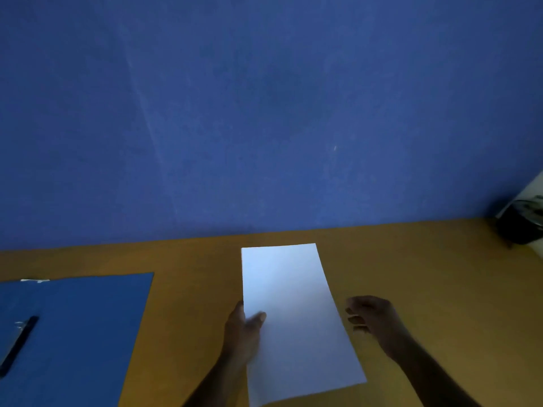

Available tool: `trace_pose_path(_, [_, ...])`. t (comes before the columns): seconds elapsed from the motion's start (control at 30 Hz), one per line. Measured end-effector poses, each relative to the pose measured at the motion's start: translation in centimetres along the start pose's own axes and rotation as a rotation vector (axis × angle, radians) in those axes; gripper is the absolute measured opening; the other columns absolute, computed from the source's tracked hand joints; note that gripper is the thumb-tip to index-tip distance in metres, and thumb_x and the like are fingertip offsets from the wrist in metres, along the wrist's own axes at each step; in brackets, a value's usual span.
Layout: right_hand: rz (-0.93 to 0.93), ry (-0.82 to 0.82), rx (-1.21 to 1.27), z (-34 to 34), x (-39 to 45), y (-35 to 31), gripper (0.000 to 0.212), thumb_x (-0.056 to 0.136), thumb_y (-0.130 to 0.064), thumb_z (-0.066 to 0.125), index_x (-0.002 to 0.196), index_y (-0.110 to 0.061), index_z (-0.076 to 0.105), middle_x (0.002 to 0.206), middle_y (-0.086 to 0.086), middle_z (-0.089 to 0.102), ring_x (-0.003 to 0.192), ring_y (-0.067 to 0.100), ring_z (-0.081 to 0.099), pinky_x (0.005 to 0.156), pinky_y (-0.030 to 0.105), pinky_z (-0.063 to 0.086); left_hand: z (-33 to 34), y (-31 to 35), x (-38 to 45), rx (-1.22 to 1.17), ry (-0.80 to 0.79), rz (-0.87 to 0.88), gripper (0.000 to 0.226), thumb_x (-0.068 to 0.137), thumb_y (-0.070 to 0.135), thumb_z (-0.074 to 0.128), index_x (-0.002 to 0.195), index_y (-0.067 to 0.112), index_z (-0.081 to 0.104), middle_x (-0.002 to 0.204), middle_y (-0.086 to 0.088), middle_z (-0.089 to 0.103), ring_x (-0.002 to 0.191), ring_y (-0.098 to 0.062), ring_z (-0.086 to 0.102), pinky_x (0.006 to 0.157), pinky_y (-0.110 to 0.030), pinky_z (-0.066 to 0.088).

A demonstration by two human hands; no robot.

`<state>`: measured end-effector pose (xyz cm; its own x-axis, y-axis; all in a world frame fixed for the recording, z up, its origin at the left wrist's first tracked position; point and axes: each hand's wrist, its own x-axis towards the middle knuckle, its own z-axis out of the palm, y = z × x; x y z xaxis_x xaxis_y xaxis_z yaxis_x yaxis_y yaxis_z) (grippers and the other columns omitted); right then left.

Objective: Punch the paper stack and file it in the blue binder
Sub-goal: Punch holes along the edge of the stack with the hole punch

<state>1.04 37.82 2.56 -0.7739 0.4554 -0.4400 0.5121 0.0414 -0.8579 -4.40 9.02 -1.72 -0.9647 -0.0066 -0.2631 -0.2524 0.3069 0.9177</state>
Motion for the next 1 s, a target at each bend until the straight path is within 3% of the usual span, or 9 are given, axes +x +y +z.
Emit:
trace_pose_path(0.1, [-0.092, 0.237, -0.240, -4.3, 0.9, 0.4, 0.011, 0.084, -0.012, 0.073, 0.075, -0.017, 0.077, 0.068, 0.005, 0.073, 0.062, 0.020, 0.063, 0.068, 0.040, 0.054, 2.3, -2.0, 0.5, -0.027, 0.017, 0.000, 0.083, 0.070, 0.054, 0.069, 0.139, 0.014, 0.049, 0.141, -0.004, 0.055, 0.129, -0.024, 0.052, 0.110, -0.050, 0.039])
trace_pose_path(0.2, [-0.111, 0.309, -0.383, -7.4, 0.9, 1.1, 0.011, 0.082, -0.016, 0.075, 0.073, -0.021, 0.076, 0.080, 0.006, 0.076, 0.080, 0.024, 0.069, 0.079, 0.040, 0.054, 4.9, -3.6, 0.7, -0.060, 0.014, -0.021, 0.083, 0.065, 0.059, 0.067, 0.134, 0.015, 0.053, 0.134, -0.006, 0.061, 0.122, -0.027, 0.058, 0.105, -0.053, 0.044])
trace_pose_path(0.37, [-0.043, 0.278, -0.461, -9.5, 1.7, 2.9, 0.024, 0.080, -0.015, 0.077, 0.063, -0.031, 0.068, 0.086, 0.011, 0.077, 0.091, 0.031, 0.071, 0.080, 0.037, 0.051, 7.2, 0.2, -1.8, -0.003, -0.018, -0.023, 0.072, 0.068, 0.043, 0.065, 0.130, 0.008, 0.057, 0.130, -0.012, 0.062, 0.120, -0.030, 0.058, 0.102, -0.050, 0.045])
trace_pose_path(0.43, [-0.022, 0.266, -0.475, -9.7, 1.9, 3.4, 0.026, 0.081, -0.017, 0.077, 0.061, -0.032, 0.066, 0.084, 0.009, 0.076, 0.089, 0.030, 0.071, 0.078, 0.036, 0.051, 8.6, -0.7, -1.8, 0.017, -0.031, -0.029, 0.076, 0.068, 0.046, 0.065, 0.132, 0.006, 0.055, 0.133, -0.012, 0.060, 0.123, -0.030, 0.056, 0.103, -0.051, 0.044])
trace_pose_path(0.5, [0.000, 0.248, -0.446, -10.0, 2.2, 4.1, 0.028, 0.081, -0.017, 0.075, 0.059, -0.031, 0.067, 0.077, 0.004, 0.074, 0.084, 0.027, 0.070, 0.079, 0.040, 0.054, 9.6, -1.0, -2.1, 0.066, -0.038, -0.044, 0.079, 0.071, 0.049, 0.067, 0.135, 0.006, 0.053, 0.137, -0.013, 0.058, 0.127, -0.031, 0.054, 0.105, -0.052, 0.042])
trace_pose_path(0.67, [0.031, 0.194, -0.400, -10.3, 2.6, 5.2, 0.021, 0.079, -0.023, 0.080, 0.060, -0.020, 0.072, 0.054, -0.002, 0.068, 0.066, 0.023, 0.065, 0.074, 0.044, 0.056, 10.5, 1.5, -3.8, 0.107, -0.083, -0.082, 0.055, 0.088, 0.019, 0.070, 0.138, 0.006, 0.050, 0.138, -0.013, 0.057, 0.127, -0.031, 0.053, 0.108, -0.046, 0.041])
trace_pose_path(0.83, [0.028, 0.184, -0.376, -10.2, 2.9, 5.7, 0.017, 0.078, -0.027, 0.081, 0.064, -0.020, 0.074, 0.060, 0.002, 0.069, 0.067, 0.024, 0.064, 0.073, 0.046, 0.057, 11.4, 1.8, -4.7, 0.114, -0.086, -0.100, 0.058, 0.089, 0.020, 0.069, 0.140, 0.005, 0.047, 0.142, -0.012, 0.053, 0.130, -0.031, 0.051, 0.109, -0.044, 0.039])
trace_pose_path(1.0, [0.022, 0.194, -0.356, -10.3, 3.1, 6.0, 0.018, 0.077, -0.025, 0.081, 0.062, -0.019, 0.073, 0.052, -0.002, 0.065, 0.062, 0.023, 0.061, 0.071, 0.046, 0.057, 12.4, 1.6, -5.1, 0.103, -0.087, -0.126, 0.055, 0.091, 0.021, 0.067, 0.140, 0.006, 0.047, 0.139, -0.012, 0.056, 0.127, -0.030, 0.054, 0.106, -0.039, 0.042])
